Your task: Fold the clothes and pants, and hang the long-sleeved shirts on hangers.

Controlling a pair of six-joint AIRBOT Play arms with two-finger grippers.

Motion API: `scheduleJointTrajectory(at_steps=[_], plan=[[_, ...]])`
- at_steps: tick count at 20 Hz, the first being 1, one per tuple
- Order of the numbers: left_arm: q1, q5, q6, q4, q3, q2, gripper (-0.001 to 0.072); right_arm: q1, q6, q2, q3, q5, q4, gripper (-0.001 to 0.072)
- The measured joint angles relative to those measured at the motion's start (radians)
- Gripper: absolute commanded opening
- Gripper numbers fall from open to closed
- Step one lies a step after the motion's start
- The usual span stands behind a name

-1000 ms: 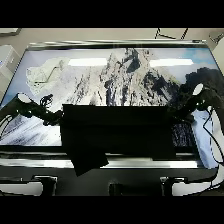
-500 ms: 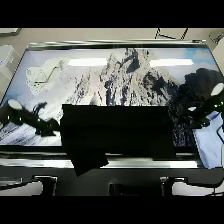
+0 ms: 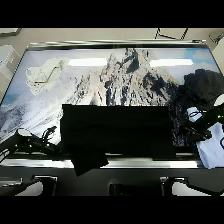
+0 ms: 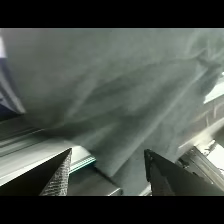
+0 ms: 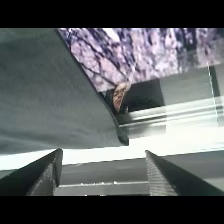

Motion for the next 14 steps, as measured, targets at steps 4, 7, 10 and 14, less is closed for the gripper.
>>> scheduleJointTrajectory(at_steps=[4,7,10,14], plan=[[-0.083,0.087,-0.046,-0.015,-0.023,0.005,0.0027,-0.001,-0.006,0.005,-0.006,0.005,-0.003,0.0610],[-0.126,0.140,-0.069,-0.022,-0.028,0.007,0.0025,-0.001,-0.006,0.010,-0.032,0.000,-0.008,0.0627],[-0.127,0.154,-0.071,-0.021,-0.030,0.018,0.0025,-0.001,-0.008,0.016,-0.128,-0.035,-0.005,0.0689],[-0.113,0.169,-0.067,-0.014,-0.030,0.038,0.0025,-0.001,-0.032,0.018,-0.279,-0.127,0.033,0.0667]])
